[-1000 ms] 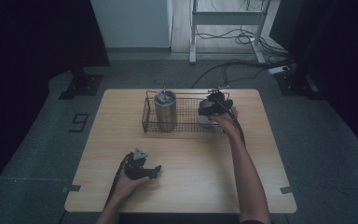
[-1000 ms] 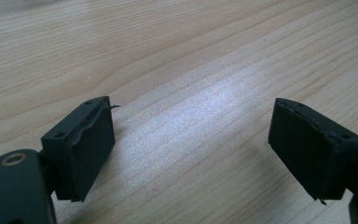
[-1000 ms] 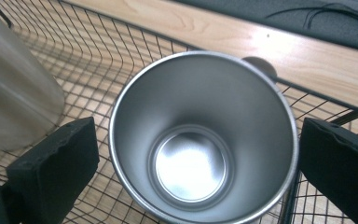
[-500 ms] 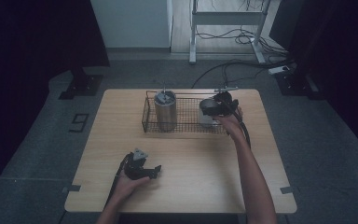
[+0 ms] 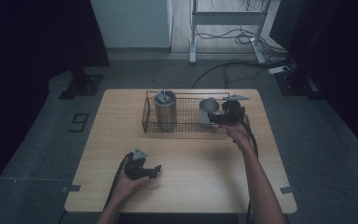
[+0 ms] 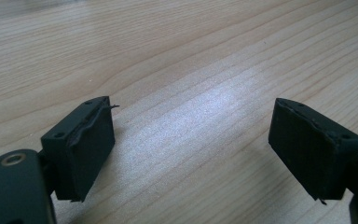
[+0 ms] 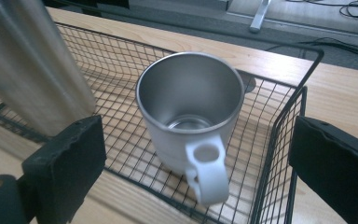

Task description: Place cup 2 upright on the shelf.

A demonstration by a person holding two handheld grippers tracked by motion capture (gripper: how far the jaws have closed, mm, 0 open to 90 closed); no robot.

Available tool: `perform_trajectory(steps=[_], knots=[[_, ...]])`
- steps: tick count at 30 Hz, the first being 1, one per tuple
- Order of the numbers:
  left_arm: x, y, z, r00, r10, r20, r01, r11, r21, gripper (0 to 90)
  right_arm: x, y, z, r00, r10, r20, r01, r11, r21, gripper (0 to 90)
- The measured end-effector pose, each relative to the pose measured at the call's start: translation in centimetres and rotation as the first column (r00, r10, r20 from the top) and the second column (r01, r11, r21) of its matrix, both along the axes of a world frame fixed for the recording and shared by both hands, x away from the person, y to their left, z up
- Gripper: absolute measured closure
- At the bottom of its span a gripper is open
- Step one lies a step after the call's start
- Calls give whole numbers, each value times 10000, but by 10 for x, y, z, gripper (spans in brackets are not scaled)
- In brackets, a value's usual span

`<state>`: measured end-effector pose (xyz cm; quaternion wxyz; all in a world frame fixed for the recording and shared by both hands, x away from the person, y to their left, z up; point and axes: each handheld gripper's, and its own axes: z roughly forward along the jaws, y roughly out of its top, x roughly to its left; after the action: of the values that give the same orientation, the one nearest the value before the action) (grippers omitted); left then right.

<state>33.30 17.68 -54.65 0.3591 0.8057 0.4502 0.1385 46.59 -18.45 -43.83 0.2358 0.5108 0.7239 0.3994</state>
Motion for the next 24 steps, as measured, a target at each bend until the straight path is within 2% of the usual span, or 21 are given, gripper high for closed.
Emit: perform_trajectory(steps=[9, 13, 15, 24], knots=[[1, 0, 0, 10000, 1, 23, -1, 10000, 67, 145, -34, -14, -7, 9987, 310, 402, -326, 9986, 406, 94], [1, -1, 0, 10000, 12, 26, -12, 10000, 75, 145, -51, -20, -14, 9973, 520, 511, -542, 9976, 423, 127], [1, -1, 0, 10000, 8, 25, -8, 10000, 92, 145, -60, -23, -17, 9971, 546, 539, -565, 9978, 339, 127], [1, -1, 0, 10000, 15, 37, -15, 9999, 144, 145, -91, -38, -30, 9970, 472, 609, -503, 9974, 507, 129]])
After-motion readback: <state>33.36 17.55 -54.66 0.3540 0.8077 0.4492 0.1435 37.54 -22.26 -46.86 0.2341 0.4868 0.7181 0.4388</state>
